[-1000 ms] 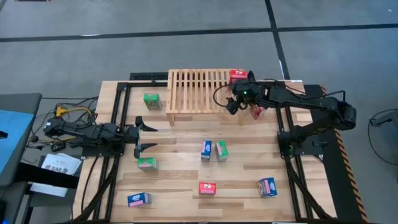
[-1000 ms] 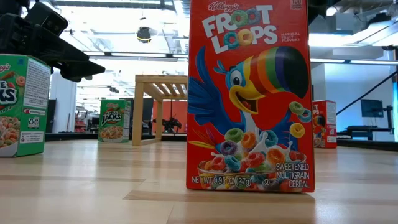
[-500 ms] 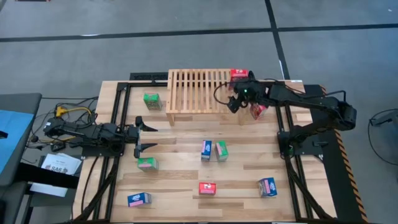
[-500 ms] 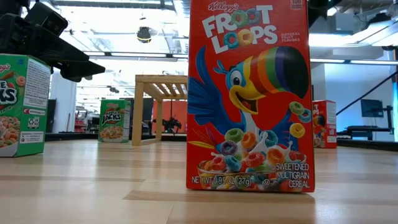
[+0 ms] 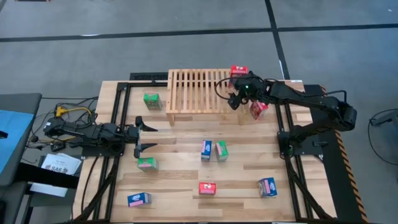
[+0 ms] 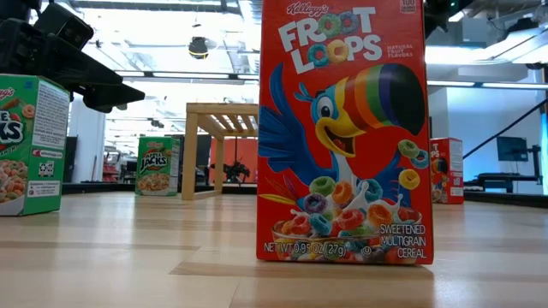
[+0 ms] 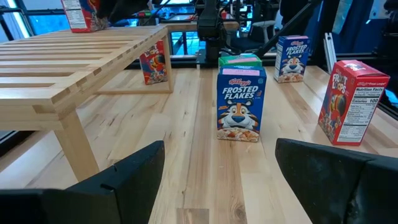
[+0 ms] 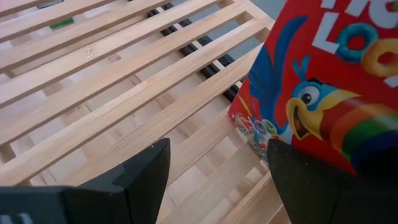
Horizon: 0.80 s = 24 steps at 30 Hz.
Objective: Stack cereal on shelf
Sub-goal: Put the middle red cereal box on the shelf, then put the bottom right green cereal box on the shelf
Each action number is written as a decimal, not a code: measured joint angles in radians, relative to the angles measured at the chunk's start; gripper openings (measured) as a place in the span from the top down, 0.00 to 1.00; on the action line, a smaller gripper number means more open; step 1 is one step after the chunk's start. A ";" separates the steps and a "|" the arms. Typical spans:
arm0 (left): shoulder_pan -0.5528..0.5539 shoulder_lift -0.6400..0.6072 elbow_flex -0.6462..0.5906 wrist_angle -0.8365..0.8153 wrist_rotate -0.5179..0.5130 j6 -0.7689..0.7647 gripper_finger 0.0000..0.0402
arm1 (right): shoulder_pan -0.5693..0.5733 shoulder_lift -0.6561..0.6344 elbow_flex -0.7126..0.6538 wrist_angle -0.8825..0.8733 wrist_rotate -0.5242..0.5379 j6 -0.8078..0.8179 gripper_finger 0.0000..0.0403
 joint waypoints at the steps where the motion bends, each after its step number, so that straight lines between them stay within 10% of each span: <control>1: 0.000 0.000 0.000 0.000 0.000 0.000 0.26 | -0.001 0.000 0.000 0.000 0.000 -0.008 0.27; 24: 0.000 0.000 0.000 0.000 0.000 0.000 0.26 | -0.002 0.000 0.000 -0.001 -0.040 -0.022 0.27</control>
